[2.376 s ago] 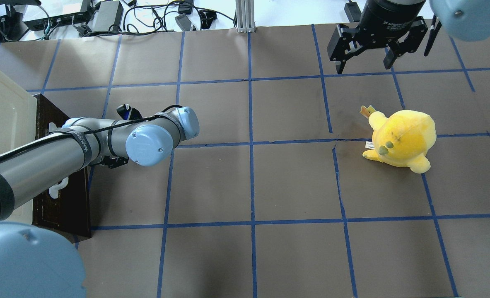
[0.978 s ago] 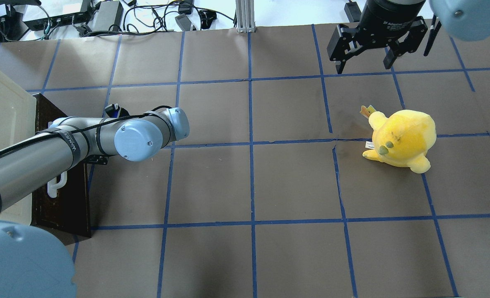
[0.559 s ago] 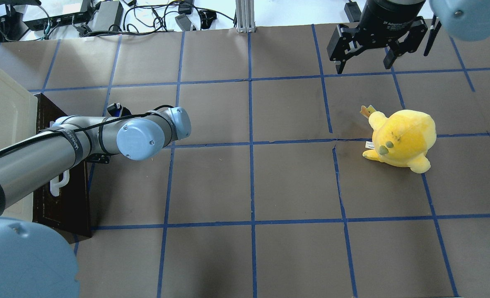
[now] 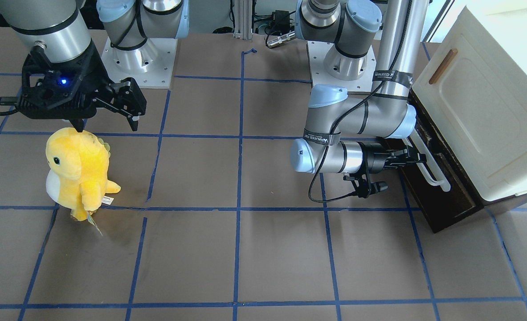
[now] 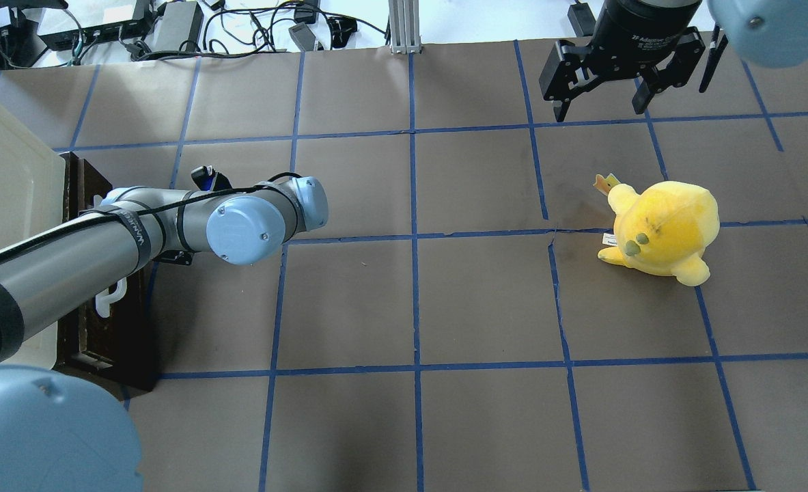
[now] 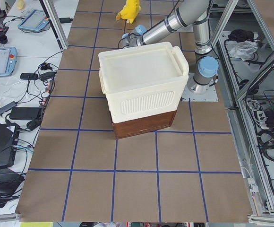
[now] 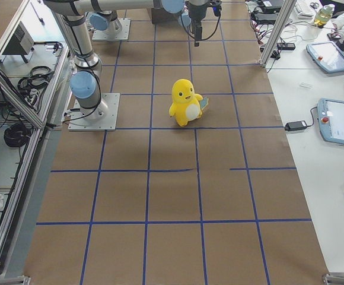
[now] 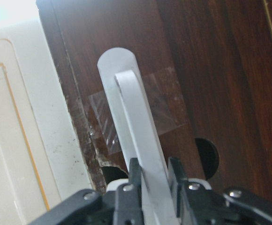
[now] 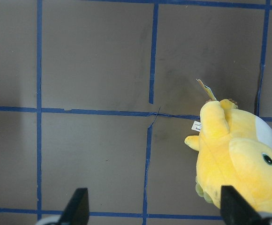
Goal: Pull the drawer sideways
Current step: 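Pull the handle with the left gripper, sliding the drawer out toward the table center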
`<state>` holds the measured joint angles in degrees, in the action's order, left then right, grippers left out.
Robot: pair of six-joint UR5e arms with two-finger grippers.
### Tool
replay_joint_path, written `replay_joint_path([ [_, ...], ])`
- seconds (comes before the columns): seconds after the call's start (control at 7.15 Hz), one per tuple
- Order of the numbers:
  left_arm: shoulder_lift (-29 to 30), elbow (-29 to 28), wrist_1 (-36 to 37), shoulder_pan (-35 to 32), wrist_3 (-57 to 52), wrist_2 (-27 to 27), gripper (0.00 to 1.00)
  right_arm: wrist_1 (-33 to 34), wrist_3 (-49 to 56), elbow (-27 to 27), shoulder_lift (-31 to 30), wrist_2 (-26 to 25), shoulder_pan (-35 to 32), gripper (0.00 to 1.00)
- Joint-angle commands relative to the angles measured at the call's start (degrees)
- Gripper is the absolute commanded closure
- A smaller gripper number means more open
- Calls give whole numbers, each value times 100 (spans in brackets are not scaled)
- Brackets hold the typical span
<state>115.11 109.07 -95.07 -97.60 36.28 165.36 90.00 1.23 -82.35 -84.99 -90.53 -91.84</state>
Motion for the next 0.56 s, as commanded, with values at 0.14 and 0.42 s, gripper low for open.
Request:
replay_joint_path([
  [0.14, 20, -18, -3, -153, -7, -4, 82, 0, 0, 0, 0, 0, 0, 0],
  [0.42, 29, -18, -3, -241, -7, 5, 82, 0, 0, 0, 0, 0, 0, 0],
])
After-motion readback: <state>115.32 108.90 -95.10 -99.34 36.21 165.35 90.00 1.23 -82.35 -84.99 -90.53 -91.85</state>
